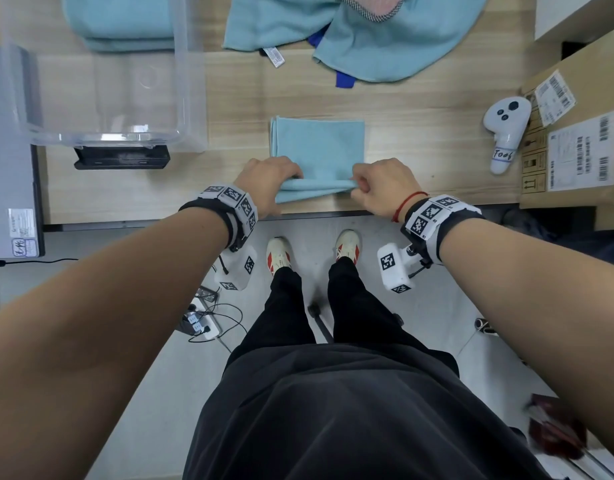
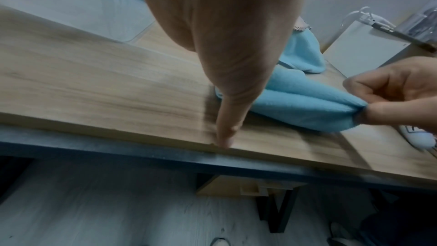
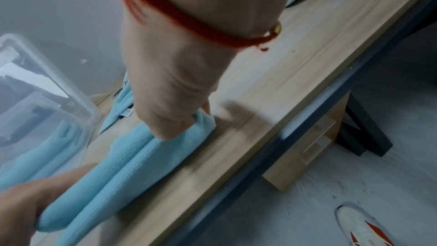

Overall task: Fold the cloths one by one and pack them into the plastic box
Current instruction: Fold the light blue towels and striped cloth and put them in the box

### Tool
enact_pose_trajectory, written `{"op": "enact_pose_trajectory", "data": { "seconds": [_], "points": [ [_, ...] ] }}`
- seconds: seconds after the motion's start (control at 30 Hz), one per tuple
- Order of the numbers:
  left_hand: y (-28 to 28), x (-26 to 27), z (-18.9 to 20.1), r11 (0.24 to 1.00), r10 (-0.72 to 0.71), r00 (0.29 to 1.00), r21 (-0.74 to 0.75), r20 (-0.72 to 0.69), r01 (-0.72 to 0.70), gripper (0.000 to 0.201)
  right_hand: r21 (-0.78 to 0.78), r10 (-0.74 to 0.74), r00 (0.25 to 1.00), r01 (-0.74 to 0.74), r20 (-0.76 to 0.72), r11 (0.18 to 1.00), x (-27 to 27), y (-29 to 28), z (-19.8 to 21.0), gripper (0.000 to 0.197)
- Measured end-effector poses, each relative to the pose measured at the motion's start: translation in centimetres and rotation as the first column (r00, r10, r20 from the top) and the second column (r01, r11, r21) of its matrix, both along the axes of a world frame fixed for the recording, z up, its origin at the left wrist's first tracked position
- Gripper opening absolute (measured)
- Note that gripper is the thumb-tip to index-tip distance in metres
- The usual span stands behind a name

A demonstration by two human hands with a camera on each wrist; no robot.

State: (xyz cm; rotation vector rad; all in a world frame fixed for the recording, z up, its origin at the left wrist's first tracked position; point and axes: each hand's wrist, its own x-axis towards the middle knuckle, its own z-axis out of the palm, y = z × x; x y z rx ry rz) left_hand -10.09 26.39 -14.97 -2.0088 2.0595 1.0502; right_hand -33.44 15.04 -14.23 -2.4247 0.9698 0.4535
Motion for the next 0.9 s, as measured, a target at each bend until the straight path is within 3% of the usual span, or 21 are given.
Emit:
{"op": "enact_pose_trajectory", "data": {
  "seconds": [0.17,0.27,0.37,0.57,0.63,0.73,0.83,0.9],
  "points": [
    [-0.9,-0.1,0.1,0.991,0.133,0.991,-0.011,-0.023,-0.134,0.027,0.113,-0.23,0.971,0.221,0.07,0.969,0.3,-0.8,0.2,0.013],
    [-1.6,0.4,0.0,0.954,0.3,0.948,0.008,-0.102,-0.301,0.009,0.234,-0.257,0.963,0.232,0.084,0.944,0.4,-1.3,0.2,0.036],
    [-2.3,1.0,-0.4,0.91,0.414,0.897,0.073,-0.157,-0.408,0.03,0.187,-0.123,0.989,0.105,0.085,0.977,0.1,-1.7,-0.1,0.058],
    [-2.8,2.1,-1.5,0.838,0.545,0.799,0.164,-0.253,-0.52,0.042,0.084,0.026,0.985,-0.041,0.17,0.996,0.2,-2.5,-1.2,0.027],
    [-2.9,2.6,-1.9,0.818,0.575,0.777,0.199,-0.255,-0.54,0.048,0.086,-0.049,0.991,0.039,0.127,0.996,0.8,-2.7,-1.1,0.035],
    [-2.9,3.4,-1.7,0.778,0.628,0.731,0.242,-0.267,-0.581,0.072,0.172,-0.285,0.955,0.267,0.088,0.948,1.6,-3.8,-1.2,0.042],
    [-2.8,3.6,-1.2,0.715,0.699,0.623,0.353,-0.35,-0.604,0.052,0.246,-0.374,0.924,0.346,0.075,0.905,2.1,-4.8,-1.5,0.041],
    [-2.6,3.8,-1.1,0.698,0.716,0.574,0.404,-0.397,-0.591,0.051,0.291,-0.422,0.904,0.387,0.067,0.875,2.1,-5.1,-1.8,0.039]
  ]
}}
